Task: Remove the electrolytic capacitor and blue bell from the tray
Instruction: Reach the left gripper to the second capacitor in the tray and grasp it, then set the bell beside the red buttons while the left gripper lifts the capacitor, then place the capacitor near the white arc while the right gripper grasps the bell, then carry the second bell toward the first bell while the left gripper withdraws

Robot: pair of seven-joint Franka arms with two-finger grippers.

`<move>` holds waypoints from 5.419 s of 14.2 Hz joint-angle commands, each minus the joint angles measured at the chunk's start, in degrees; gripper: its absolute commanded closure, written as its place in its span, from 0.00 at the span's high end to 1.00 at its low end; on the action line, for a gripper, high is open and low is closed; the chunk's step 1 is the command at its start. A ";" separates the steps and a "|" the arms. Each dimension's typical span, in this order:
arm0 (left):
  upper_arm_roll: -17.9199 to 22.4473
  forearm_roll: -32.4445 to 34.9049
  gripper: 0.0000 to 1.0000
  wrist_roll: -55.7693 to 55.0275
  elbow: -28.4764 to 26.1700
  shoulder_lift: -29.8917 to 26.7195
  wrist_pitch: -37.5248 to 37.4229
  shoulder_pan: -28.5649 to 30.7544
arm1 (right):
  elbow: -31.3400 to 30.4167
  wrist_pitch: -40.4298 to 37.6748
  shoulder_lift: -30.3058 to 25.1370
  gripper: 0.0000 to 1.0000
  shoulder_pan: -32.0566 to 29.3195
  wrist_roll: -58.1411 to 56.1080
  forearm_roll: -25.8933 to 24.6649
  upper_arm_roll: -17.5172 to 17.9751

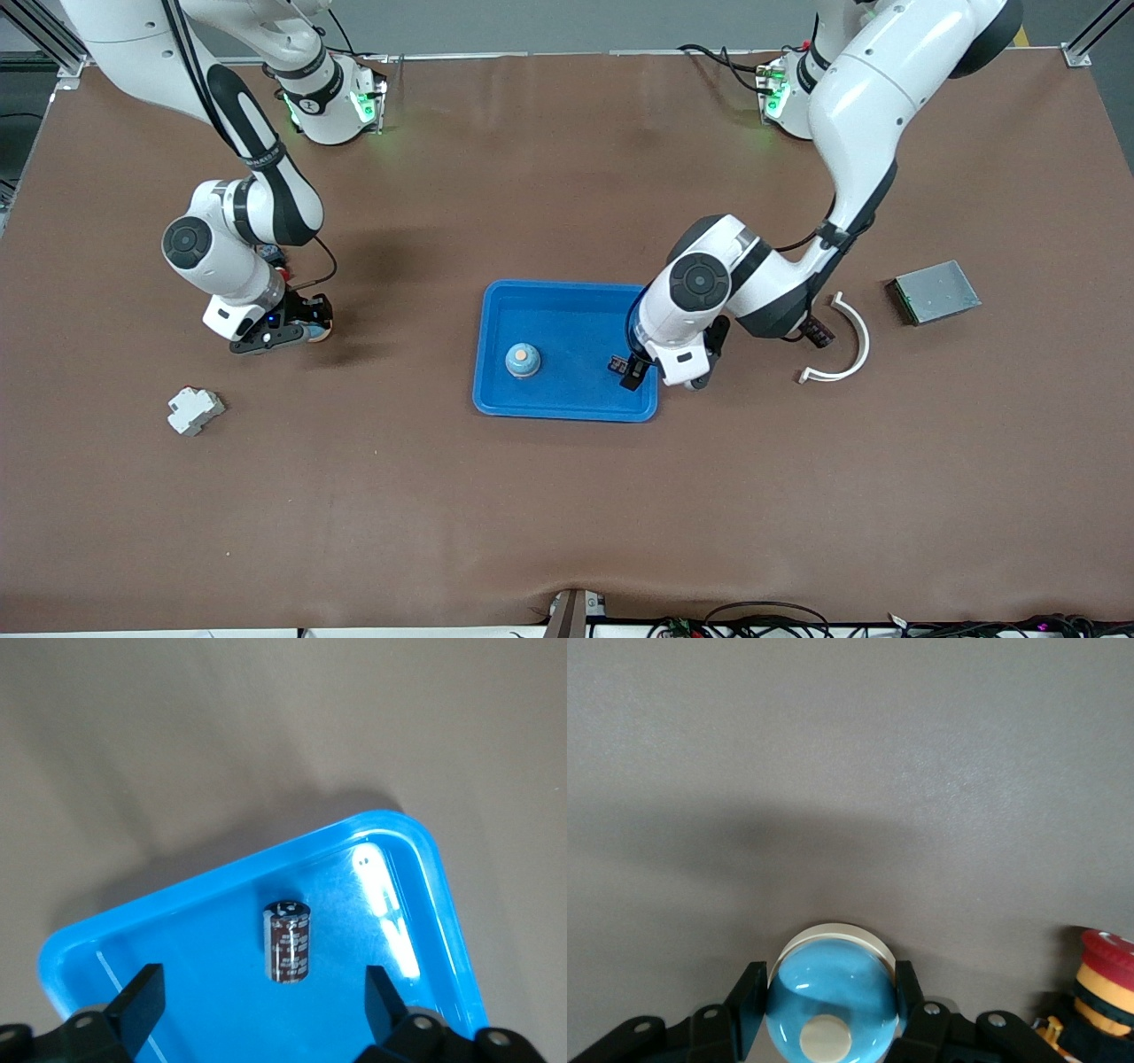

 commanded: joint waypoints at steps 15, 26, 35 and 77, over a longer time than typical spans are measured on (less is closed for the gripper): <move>10.73 2.30 0.00 -5.70 4.27 2.14 2.89 -11.17 | 8.17 -13.01 -2.19 1.00 3.68 8.87 5.18 3.41; 9.85 -0.42 0.00 31.86 -3.26 -13.93 -17.78 5.68 | 26.71 -13.47 7.81 1.00 24.25 48.09 4.48 3.15; 9.23 -0.16 0.00 65.39 -11.87 -12.46 -9.99 28.02 | 45.10 -19.97 21.80 1.00 29.36 63.66 -3.43 2.80; -3.77 -0.15 1.00 77.61 5.16 -21.77 -28.40 30.85 | 22.27 -24.47 2.21 0.00 4.68 12.10 -2.82 3.06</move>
